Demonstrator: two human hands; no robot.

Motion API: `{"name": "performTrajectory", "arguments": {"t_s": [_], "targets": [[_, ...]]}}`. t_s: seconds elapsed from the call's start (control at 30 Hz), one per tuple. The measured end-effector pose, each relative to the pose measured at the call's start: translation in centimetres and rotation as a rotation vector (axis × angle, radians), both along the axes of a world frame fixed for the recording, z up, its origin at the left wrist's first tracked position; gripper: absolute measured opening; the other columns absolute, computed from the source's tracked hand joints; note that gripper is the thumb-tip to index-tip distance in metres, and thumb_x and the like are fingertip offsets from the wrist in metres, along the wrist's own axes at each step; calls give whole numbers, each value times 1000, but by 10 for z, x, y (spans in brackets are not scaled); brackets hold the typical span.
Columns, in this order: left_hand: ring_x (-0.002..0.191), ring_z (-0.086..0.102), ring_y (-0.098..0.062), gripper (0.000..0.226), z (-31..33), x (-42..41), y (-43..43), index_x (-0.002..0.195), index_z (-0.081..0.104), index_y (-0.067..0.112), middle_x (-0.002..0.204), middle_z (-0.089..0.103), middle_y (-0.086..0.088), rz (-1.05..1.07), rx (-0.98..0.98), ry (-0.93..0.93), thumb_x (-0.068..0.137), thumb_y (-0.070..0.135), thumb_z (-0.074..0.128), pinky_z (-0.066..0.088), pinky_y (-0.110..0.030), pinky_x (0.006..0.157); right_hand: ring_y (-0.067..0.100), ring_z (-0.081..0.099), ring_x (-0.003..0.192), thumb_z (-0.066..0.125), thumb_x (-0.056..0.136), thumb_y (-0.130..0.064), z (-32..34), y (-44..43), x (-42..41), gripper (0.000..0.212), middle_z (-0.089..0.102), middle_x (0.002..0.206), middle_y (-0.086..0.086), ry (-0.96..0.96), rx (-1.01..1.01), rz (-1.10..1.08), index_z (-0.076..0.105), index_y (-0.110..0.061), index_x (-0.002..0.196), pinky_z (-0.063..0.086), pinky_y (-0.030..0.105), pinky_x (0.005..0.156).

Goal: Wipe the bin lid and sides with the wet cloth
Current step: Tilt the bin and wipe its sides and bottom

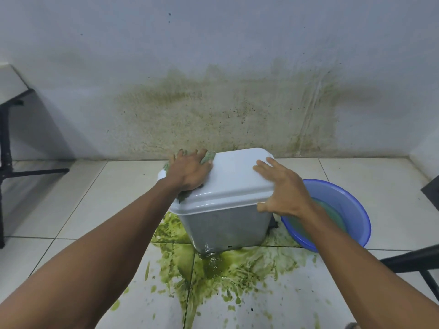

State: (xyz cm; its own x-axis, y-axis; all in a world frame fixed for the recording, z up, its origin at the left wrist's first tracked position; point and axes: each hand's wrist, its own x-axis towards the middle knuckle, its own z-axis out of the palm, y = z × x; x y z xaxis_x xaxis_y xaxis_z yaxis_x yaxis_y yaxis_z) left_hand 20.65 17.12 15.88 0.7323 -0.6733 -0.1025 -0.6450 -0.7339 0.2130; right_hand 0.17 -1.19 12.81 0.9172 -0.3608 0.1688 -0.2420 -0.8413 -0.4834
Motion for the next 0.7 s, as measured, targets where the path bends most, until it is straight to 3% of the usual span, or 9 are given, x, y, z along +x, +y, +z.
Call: {"name": "performTrajectory", "arguments": {"t_s": [0.1, 0.2, 0.33, 0.47, 0.6, 0.7], "targets": [[154, 16, -41, 62, -7, -14, -6, 162, 17, 27, 169, 18, -6, -63, 8, -40, 105, 50, 28, 2, -57, 125, 2, 18, 151, 81, 55, -45, -8, 0, -6, 102, 28, 160, -22, -9, 40, -5, 43, -37, 149, 36, 44, 116], [156, 11, -37, 62, -7, -36, -18, 164, 10, 25, 171, 7, -6, -131, 7, -63, 108, 47, 25, -4, -51, 125, -2, 15, 149, 92, 55, -48, -9, 1, -4, 113, 21, 161, -23, -6, 89, -35, 36, -37, 153, 28, 37, 120], [157, 11, -32, 60, -5, -65, -22, 164, 10, 27, 171, 6, -3, -270, -23, -77, 109, 45, 24, -5, -45, 126, -8, 12, 144, 92, 53, -56, -6, 4, -2, 118, 18, 156, -30, -20, 175, -99, 33, -36, 154, 24, 31, 118], [157, 11, -23, 56, -13, -75, 13, 162, 15, 34, 170, 10, 4, -377, -104, -41, 109, 47, 26, -2, -40, 128, 3, 16, 151, 91, 50, -61, -4, 4, -2, 119, 23, 159, -27, 19, 173, -117, 37, -36, 153, 27, 36, 119], [158, 10, -24, 68, -20, -43, 50, 161, 23, 36, 169, 15, 8, -178, -162, 1, 100, 65, 17, 6, -44, 128, 11, 22, 151, 89, 44, -68, -1, 7, -1, 125, 24, 159, -25, 54, 193, -149, 38, -34, 153, 26, 39, 122], [156, 15, -29, 66, -20, -29, 34, 162, 21, 30, 170, 14, 2, -43, -86, -34, 103, 60, 19, 7, -47, 127, 12, 21, 151, 87, 49, -70, -3, 22, -3, 123, 22, 161, -23, 52, 155, -180, 35, -33, 154, 26, 38, 120]]}}
